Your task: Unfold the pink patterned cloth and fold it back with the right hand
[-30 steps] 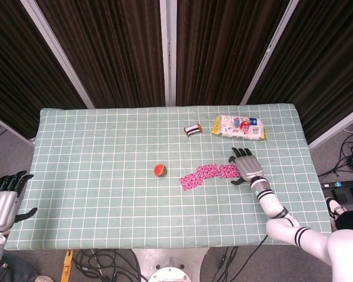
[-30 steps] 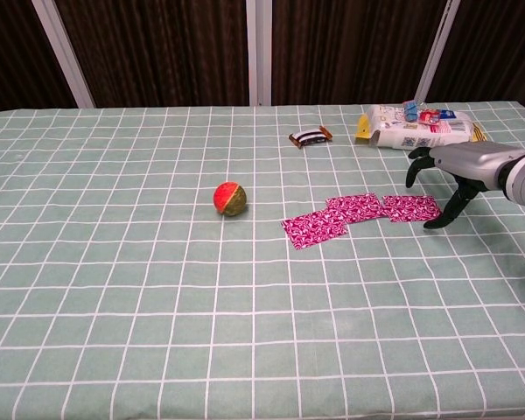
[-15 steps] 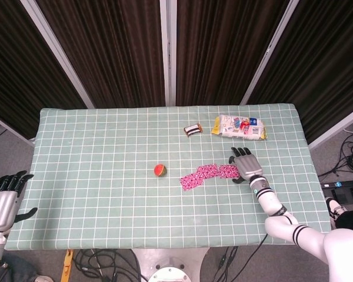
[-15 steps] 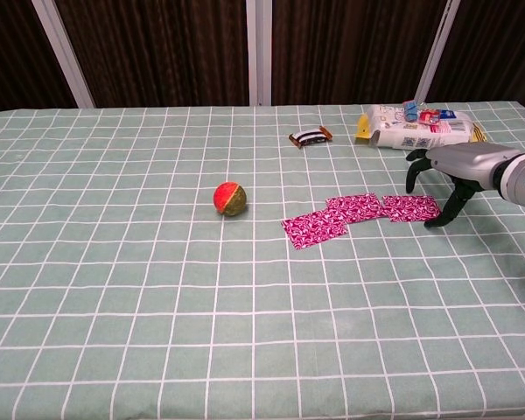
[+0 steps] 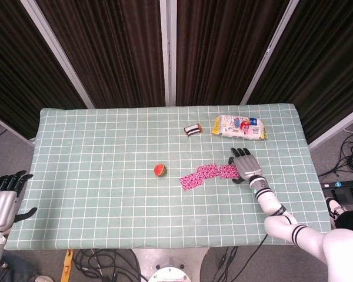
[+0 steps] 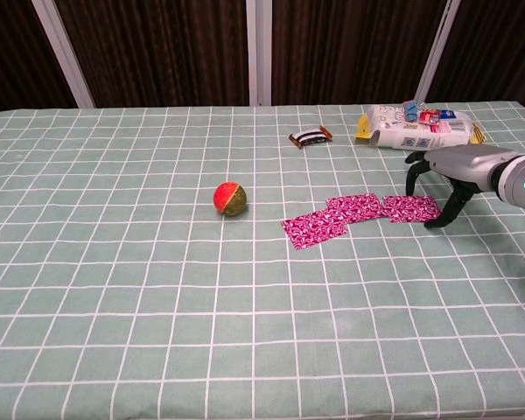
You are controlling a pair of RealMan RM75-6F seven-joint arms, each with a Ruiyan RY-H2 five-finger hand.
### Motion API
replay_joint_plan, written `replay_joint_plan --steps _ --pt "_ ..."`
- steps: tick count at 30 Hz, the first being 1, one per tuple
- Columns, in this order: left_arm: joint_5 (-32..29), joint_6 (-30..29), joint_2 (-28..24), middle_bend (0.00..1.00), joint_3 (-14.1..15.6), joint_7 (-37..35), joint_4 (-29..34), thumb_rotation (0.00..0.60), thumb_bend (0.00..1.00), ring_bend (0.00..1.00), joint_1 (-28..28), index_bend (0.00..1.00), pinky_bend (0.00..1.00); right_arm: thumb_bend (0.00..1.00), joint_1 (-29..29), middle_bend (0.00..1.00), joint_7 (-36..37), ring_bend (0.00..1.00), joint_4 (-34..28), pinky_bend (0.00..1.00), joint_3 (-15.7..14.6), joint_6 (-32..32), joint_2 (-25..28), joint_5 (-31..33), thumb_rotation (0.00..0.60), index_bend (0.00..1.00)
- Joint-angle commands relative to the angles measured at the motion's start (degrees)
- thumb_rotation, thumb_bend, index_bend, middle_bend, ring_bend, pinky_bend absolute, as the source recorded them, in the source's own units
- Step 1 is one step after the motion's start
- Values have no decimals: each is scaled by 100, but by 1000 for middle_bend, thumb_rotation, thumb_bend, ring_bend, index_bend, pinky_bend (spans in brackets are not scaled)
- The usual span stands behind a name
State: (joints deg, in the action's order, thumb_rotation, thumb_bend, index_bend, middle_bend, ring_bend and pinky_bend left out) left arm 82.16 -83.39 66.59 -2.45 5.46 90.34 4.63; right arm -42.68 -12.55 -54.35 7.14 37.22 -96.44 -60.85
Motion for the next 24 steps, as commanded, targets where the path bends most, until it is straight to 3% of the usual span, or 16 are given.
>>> replay_joint_plan --steps 1,8,16,20,24 --pt "0 1 -1 248 2 2 0 600 42 187 -1 248 156 137 15 37 -4 0 -27 0 5 23 26 -10 579 373" --pt "14 -31 -2 247 8 -9 -1 600 42 187 -20 248 156 139 97 41 4 0 -344 0 28 232 278 -111 581 377" --pt "50 -66 -5 248 3 -30 -14 600 43 187 -25 248 155 140 55 40 45 0 -1668 0 71 458 917 -498 582 377" --pt "46 -70 -7 248 5 -44 -21 600 43 188 -34 248 156 139 -212 40 -7 0 -1931 0 97 191 887 -599 580 377" --pt "9 -79 -3 248 5 -53 -39 600 42 187 -59 248 155 141 -569 40 -146 0 -1788 0 142 -137 623 -569 580 376"
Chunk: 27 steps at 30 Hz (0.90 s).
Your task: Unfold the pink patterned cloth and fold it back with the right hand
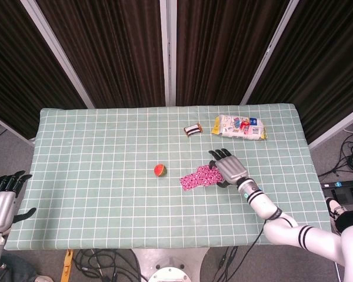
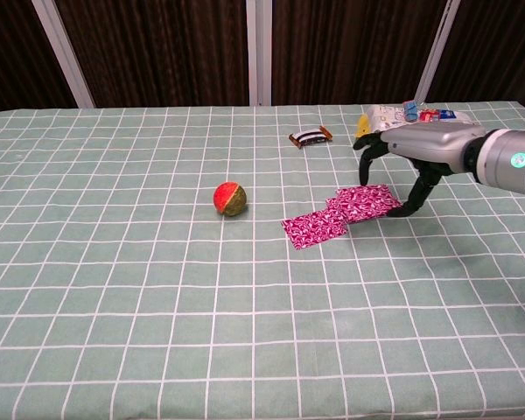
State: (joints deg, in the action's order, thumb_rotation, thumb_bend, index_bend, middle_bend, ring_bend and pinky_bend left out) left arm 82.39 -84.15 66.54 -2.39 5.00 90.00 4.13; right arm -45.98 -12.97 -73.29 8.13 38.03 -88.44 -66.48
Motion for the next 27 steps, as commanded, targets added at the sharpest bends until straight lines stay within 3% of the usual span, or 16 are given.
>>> replay_joint_plan --steps 1,12,27 --pt "-23 -3 5 248 1 -12 -9 600 42 188 -15 248 156 140 -308 40 -136 0 162 0 52 -272 -243 9 579 376" --pt "-61 17 39 247 5 -50 -69 600 42 188 -39 248 156 139 -723 40 -446 0 825 0 -4 -467 -911 219 577 375" --pt "-74 15 64 248 13 -134 -152 600 42 188 -73 248 156 140 -778 37 -549 0 1038 0 -110 -383 -1124 383 580 352"
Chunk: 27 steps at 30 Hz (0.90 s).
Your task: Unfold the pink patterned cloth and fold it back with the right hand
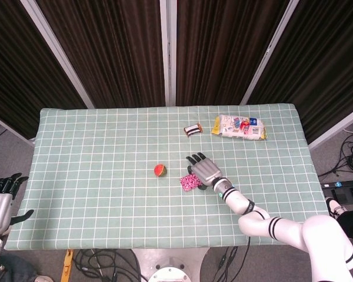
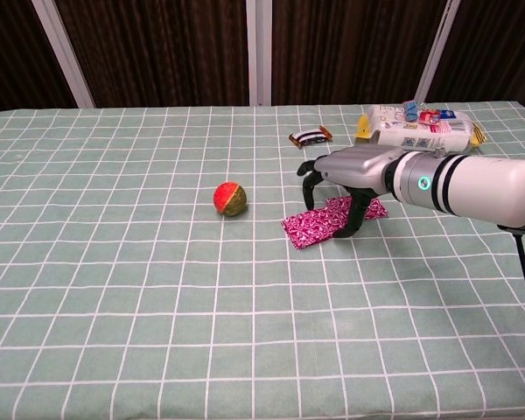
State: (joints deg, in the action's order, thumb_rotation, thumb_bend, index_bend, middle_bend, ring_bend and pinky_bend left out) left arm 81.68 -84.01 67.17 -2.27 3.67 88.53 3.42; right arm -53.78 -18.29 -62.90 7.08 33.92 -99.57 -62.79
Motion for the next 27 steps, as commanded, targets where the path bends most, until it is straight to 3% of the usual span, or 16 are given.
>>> replay_joint_plan --steps 1,27 --pt "-5 7 2 248 1 -4 -6 600 42 188 -2 248 156 139 2 37 -24 0 -5 0 -6 44 -17 21 579 348" --pt "5 2 50 247 -5 -128 -142 600 42 187 -29 248 155 138 12 30 -292 0 -88 0 -69 211 -38 339 539 279"
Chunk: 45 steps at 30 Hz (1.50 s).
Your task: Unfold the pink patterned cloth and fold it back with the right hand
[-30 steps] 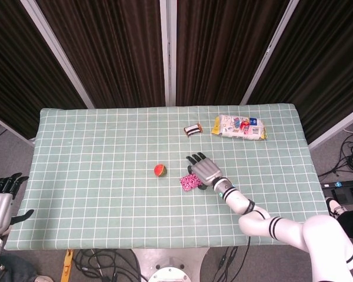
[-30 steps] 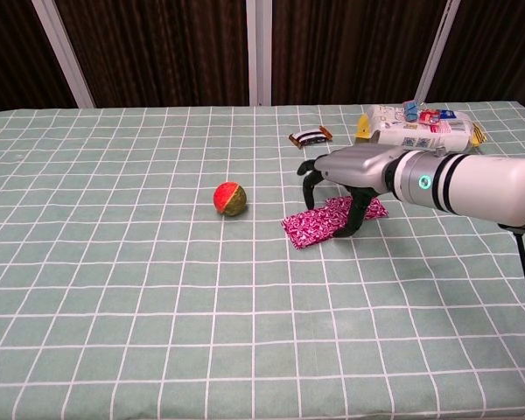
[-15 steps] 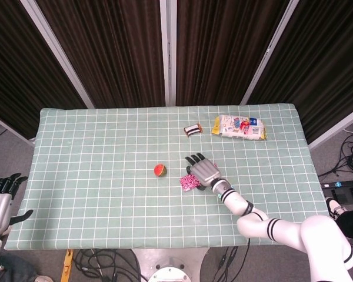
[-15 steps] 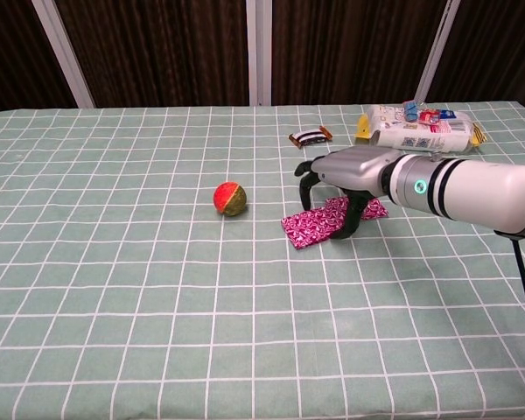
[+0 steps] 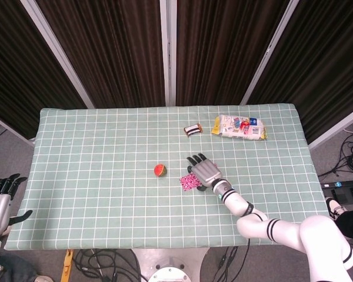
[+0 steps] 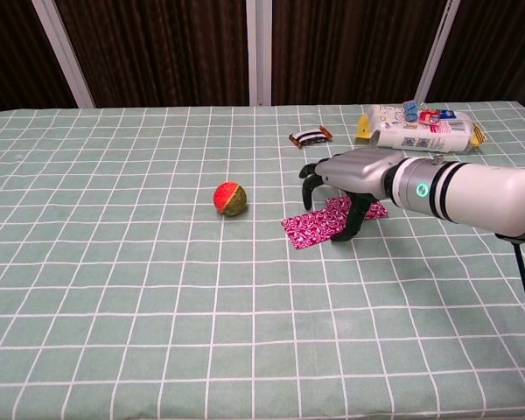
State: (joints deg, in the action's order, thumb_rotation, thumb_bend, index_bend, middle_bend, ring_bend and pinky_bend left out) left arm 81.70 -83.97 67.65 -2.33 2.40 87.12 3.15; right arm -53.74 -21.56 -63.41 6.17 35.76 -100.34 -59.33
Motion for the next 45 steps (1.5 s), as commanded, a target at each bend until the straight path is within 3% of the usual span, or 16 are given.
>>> replay_joint_plan --steps 1,10,37,40,45 --pt "5 -6 3 247 3 -5 -4 600 42 187 -5 248 156 138 15 30 62 0 -60 0 43 49 78 -14 537 274" --pt "13 -4 9 247 -4 -3 8 600 42 188 -3 248 155 140 83 30 150 0 91 0 63 55 350 66 533 264" --pt "-11 33 -30 247 2 36 97 600 43 187 -8 248 156 139 188 28 355 0 740 0 -68 -129 30 -134 527 264" --pt "-16 36 -25 247 4 18 80 600 42 187 -11 248 156 140 196 29 337 0 773 0 -62 -135 -3 -116 527 284" --pt "-8 29 -15 248 14 -25 52 600 42 187 -25 248 155 140 224 35 278 0 817 0 -43 -92 -58 -68 585 377"
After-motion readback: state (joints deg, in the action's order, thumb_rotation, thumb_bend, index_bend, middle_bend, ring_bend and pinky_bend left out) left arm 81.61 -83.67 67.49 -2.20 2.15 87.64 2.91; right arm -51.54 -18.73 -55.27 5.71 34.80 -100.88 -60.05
